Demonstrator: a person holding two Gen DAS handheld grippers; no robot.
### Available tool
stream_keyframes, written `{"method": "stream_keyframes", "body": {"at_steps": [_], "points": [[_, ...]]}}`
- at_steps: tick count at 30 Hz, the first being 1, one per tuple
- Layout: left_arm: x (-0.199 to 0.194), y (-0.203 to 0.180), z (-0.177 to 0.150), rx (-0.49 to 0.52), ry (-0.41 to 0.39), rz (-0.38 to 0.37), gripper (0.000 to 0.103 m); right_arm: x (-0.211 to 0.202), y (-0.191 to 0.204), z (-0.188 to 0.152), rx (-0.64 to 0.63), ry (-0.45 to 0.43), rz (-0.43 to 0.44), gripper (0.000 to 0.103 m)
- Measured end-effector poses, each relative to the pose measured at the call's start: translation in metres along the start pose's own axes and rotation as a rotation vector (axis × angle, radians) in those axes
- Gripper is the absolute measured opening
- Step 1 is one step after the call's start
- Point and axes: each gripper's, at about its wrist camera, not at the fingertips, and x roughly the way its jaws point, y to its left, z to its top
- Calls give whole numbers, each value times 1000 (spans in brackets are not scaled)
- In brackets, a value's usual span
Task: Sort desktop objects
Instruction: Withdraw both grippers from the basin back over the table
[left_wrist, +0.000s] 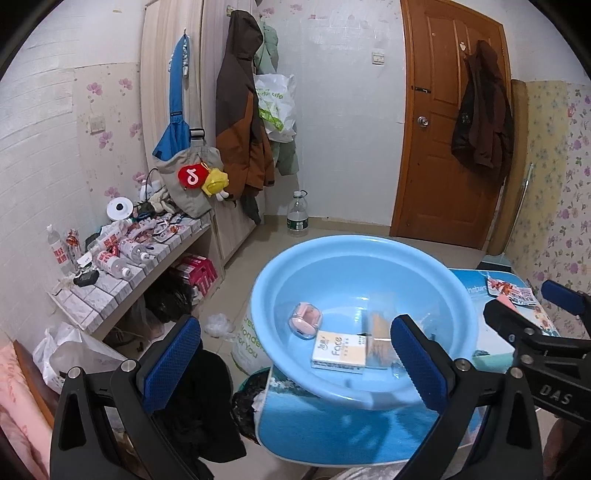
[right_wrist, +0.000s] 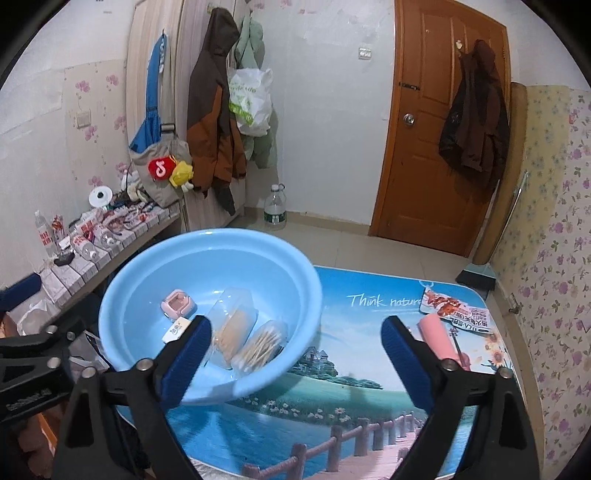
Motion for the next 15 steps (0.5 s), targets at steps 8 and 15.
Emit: {"method": "stream_keyframes", "body": {"at_steps": [8,15], "points": [[-14,-19,4,31,-23,-11,103,-13,-16,-2,23,1,-7,96],[-20,-31,4,52,-28,-13,103,-20,-31,-4,50,-11,-20,103]]}}
